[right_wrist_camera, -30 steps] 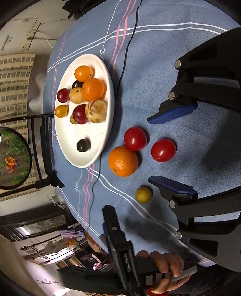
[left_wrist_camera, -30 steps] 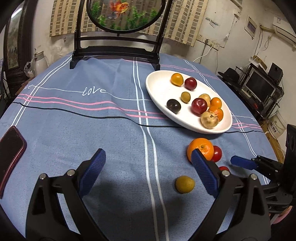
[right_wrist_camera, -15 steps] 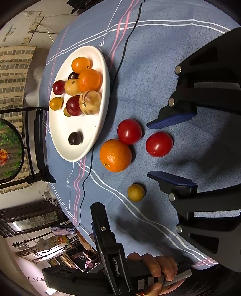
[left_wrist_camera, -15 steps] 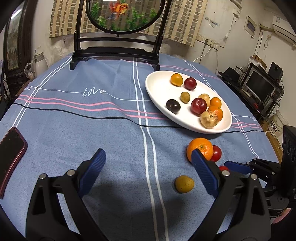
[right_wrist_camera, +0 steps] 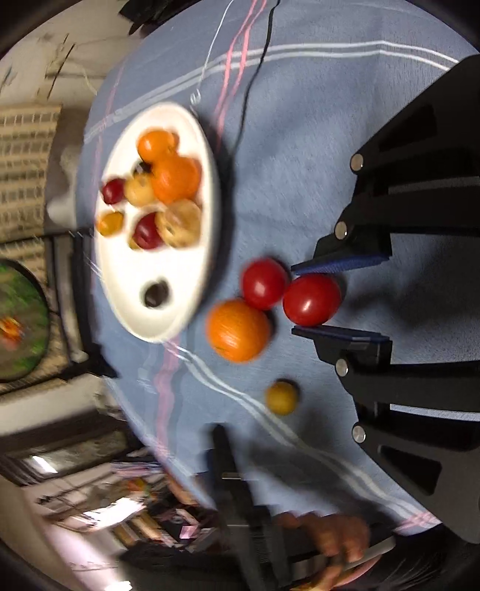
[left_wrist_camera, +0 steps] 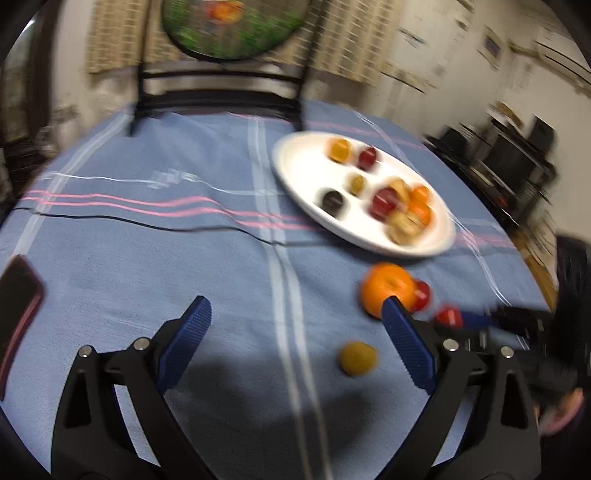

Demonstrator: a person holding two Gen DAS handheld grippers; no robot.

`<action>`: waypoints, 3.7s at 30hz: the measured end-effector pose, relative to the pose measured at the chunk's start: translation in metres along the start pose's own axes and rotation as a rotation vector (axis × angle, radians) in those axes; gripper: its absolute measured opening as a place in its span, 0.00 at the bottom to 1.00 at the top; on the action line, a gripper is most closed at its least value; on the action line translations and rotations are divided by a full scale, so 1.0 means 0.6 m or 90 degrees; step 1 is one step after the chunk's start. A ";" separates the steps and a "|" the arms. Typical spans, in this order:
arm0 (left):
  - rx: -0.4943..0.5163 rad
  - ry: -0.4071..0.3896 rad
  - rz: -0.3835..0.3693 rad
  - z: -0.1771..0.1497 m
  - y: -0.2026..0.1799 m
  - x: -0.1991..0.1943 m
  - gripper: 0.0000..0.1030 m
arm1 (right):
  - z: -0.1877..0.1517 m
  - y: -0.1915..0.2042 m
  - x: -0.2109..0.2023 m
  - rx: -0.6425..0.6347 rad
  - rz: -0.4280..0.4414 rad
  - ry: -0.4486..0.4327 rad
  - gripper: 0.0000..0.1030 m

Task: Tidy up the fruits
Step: 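Grasp a red tomato with the right tool while the left grasps a yellow fruit, then carry tomato and yellow fruit onto the white plate and open both tools, then grasp the last red tomato with the right tool while the left grasps the tangerine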

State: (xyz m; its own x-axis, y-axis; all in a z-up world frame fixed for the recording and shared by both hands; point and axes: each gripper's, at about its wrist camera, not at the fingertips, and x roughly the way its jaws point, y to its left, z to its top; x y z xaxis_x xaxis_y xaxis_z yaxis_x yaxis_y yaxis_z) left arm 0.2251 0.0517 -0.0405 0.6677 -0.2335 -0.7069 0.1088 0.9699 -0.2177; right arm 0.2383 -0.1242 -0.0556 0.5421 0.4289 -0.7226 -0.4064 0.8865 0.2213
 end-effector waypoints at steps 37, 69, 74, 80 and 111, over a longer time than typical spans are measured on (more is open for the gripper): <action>0.155 0.109 -0.029 -0.045 -0.073 0.053 0.26 | -0.004 -0.023 -0.006 0.045 -0.001 -0.001 0.26; -0.023 -0.072 -0.025 0.156 -0.051 0.044 0.92 | 0.148 -0.086 -0.001 0.063 -0.059 -0.183 0.53; 0.003 -0.094 0.047 0.089 -0.038 0.006 0.95 | 0.092 -0.039 -0.018 -0.005 -0.028 -0.128 0.53; -0.014 -0.053 0.053 0.033 -0.008 0.004 0.95 | 0.039 -0.004 -0.009 -0.075 -0.056 -0.069 0.53; 0.033 -0.033 0.101 0.009 -0.022 0.011 0.95 | 0.026 0.027 0.075 -0.151 -0.061 0.031 0.33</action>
State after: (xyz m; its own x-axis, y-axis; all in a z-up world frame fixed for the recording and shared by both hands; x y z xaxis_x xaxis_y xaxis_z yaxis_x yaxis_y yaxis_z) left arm 0.2323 0.0379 -0.0387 0.7162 -0.0744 -0.6939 0.0352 0.9969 -0.0705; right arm 0.2678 -0.0880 -0.0745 0.5528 0.3304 -0.7650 -0.5187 0.8549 -0.0056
